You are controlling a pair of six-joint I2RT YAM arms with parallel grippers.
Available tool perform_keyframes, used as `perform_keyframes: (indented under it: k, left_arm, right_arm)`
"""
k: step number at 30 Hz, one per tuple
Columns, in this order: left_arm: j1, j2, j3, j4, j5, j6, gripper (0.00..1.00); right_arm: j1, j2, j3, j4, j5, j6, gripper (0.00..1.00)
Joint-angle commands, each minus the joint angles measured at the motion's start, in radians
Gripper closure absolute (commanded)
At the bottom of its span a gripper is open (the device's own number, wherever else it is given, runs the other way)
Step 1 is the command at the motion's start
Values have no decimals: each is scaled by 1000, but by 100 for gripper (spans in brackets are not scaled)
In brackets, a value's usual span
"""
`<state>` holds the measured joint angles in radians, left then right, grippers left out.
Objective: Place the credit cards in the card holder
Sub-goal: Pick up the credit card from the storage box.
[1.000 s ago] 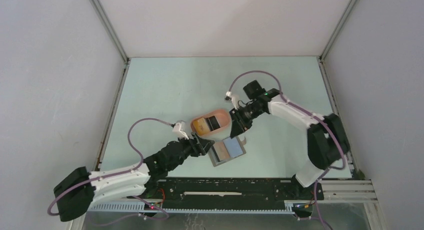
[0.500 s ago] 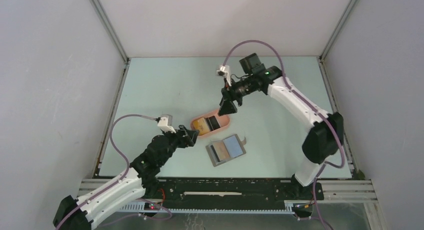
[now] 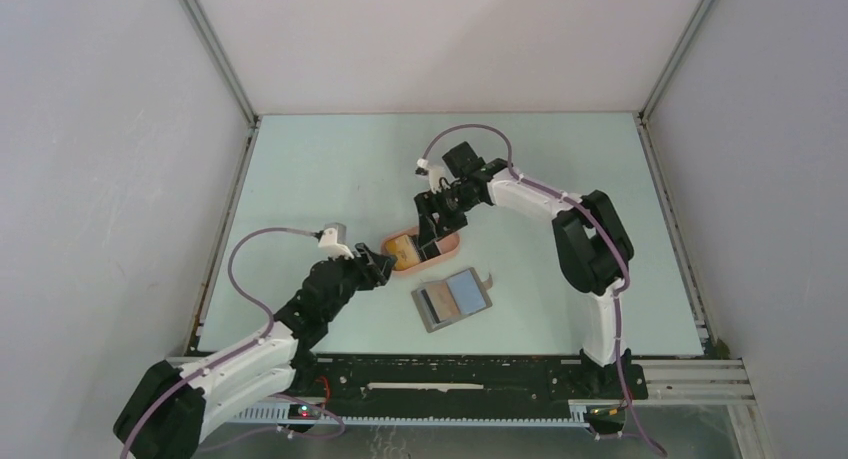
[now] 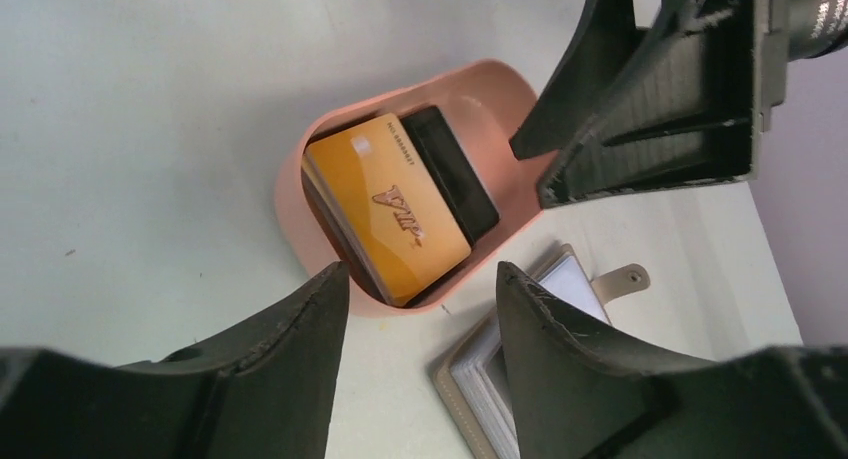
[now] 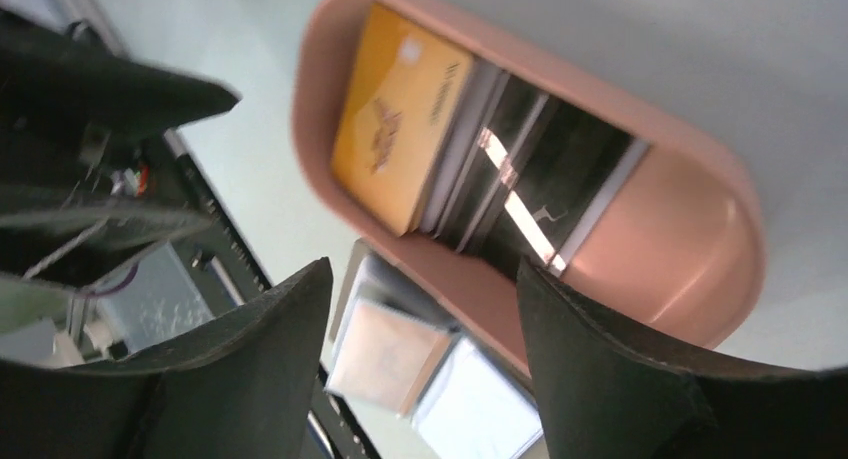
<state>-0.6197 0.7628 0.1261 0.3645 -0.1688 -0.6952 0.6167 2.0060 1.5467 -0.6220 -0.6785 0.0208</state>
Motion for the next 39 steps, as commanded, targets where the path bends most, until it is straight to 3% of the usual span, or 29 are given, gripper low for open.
perform_keyframes:
  k: [1, 10, 24, 30, 39]
  left_arm:
    - [12, 87, -3, 95, 5, -26, 40]
    - [12, 228, 33, 106, -17, -23, 47]
    - [12, 389, 66, 179, 25, -9, 62]
    - [12, 429, 83, 187, 39, 3, 71]
    - [13, 430, 84, 189, 48, 3, 74]
  right_arm:
    - [18, 56, 70, 74, 157, 142, 21]
    - [32, 99, 52, 91, 249, 172, 7]
    - [59, 161, 52, 97, 257, 234, 6]
    - [56, 161, 42, 122, 101, 272, 9]
    - [31, 91, 7, 200, -144, 326, 14]
